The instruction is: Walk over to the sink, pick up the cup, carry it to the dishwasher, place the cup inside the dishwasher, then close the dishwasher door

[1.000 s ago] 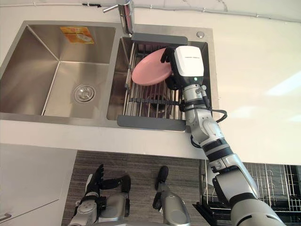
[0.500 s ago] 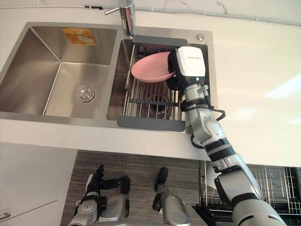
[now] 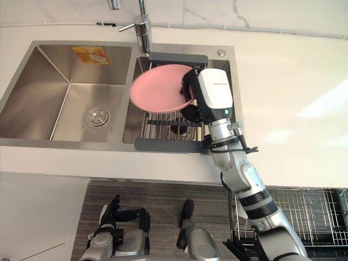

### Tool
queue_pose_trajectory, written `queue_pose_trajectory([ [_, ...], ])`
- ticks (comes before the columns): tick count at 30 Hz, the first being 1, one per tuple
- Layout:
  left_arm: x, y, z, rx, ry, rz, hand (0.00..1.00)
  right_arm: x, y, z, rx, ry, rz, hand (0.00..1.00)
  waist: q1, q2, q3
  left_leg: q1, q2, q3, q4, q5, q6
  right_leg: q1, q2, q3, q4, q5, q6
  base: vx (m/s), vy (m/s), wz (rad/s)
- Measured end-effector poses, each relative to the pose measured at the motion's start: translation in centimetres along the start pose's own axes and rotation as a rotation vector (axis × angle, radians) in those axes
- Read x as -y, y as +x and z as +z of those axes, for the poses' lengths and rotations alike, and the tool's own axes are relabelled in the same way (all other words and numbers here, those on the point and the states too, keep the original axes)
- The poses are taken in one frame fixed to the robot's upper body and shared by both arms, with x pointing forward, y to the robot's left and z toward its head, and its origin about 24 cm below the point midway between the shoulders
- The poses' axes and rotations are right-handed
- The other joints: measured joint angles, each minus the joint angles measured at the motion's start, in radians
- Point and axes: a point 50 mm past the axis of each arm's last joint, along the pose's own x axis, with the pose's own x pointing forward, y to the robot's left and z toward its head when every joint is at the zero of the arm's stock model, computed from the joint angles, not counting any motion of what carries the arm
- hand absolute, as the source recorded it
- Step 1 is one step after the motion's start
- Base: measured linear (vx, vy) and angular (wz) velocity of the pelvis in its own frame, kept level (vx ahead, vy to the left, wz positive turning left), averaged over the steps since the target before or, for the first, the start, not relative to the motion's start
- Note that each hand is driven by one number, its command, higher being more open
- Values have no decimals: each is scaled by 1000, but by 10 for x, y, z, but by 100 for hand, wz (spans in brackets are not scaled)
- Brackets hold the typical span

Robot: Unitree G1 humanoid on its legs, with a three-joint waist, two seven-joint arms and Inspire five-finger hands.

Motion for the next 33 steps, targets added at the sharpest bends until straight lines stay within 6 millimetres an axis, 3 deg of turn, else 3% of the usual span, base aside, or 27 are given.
queue_pose_trajectory([
  [4, -3, -2, -10, -45, 14, 7, 100, 2, -17, 8, 4, 45, -9, 0, -13, -16, -42, 30, -2, 14, -6, -4, 3, 21, -1, 14, 0, -1, 2, 17, 64, -8],
  [12, -6, -5, -20, -78, 28, 10, 100, 10, -45, -9, -138, 57, -11, 0, -41, -24, -63, 92, -3, 37, -16, -7, 5, 63, -3, 41, 0, 0, 8, 2, 58, -9],
  [21, -5, -7, -25, -96, 44, 1, 100, 7, -82, -15, -271, 75, 47, 0, -67, -15, -70, 140, -3, 72, -15, -18, -2, 101, -2, 68, -1, -5, 18, -5, 57, -9],
  [25, 0, -8, -27, -102, 56, -23, 100, 5, -97, -17, -321, 76, 85, 0, -74, 10, -83, 158, -1, 109, -15, -26, -3, 99, 6, 105, 0, -5, 22, 23, 56, -26],
  [29, 3, -10, -30, -106, 50, -29, 100, 6, -100, -19, -334, 70, 86, 0, -82, 32, -93, 146, -5, 196, 16, -55, 3, 36, 23, 201, 37, 4, 19, 21, 84, -68],
  [33, 3, -10, -30, -106, 45, -20, 100, 15, -102, -30, -392, 23, 49, 0, -93, 24, -87, 97, -24, 272, 63, -76, 19, -86, 21, 283, 142, 3, 20, -50, 68, -76],
])
